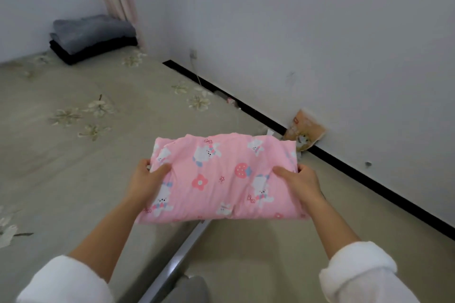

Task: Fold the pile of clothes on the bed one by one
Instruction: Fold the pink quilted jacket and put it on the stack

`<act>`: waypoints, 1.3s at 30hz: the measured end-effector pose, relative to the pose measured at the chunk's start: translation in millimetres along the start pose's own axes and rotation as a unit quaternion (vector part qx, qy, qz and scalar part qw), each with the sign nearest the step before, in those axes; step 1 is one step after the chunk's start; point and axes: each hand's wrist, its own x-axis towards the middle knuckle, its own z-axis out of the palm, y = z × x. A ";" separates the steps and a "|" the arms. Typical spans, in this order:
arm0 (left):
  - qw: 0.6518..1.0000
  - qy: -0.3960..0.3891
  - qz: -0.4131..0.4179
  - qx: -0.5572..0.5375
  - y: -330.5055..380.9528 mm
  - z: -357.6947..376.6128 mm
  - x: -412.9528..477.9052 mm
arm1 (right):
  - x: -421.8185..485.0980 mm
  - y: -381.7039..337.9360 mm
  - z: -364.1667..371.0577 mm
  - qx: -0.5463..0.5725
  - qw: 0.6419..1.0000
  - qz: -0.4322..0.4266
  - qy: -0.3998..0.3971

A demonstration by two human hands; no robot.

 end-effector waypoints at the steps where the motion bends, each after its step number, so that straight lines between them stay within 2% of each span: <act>1: 1.000 0.001 0.006 0.004 10.3 17.1 9.6 | 18.2 -2.3 -8.1 0.005 1.000 -0.005 0.003; 8: 0.999 0.004 0.048 0.006 97.5 133.7 108.3 | 170.8 -46.1 -50.7 0.026 0.999 -0.046 0.004; 18: 0.998 -0.013 0.061 0.003 230.8 289.5 245.9 | 380.3 -132.1 -109.5 0.031 0.999 -0.024 0.035; 21: 0.998 -0.004 0.064 0.005 257.5 324.0 280.2 | 442.3 -148.6 -122.8 0.035 0.999 -0.005 0.018; 28: 0.998 0.048 0.051 0.002 297.3 410.5 355.6 | 601.0 -187.0 -142.5 0.015 0.999 -0.020 -0.046; 34: 0.992 0.116 0.011 0.046 334.2 486.8 414.0 | 737.6 -237.6 -157.6 -0.051 0.988 -0.074 -0.128; 39: 0.983 0.176 -0.023 0.050 367.9 522.4 446.5 | 827.0 -288.3 -146.9 -0.087 0.976 -0.115 -0.162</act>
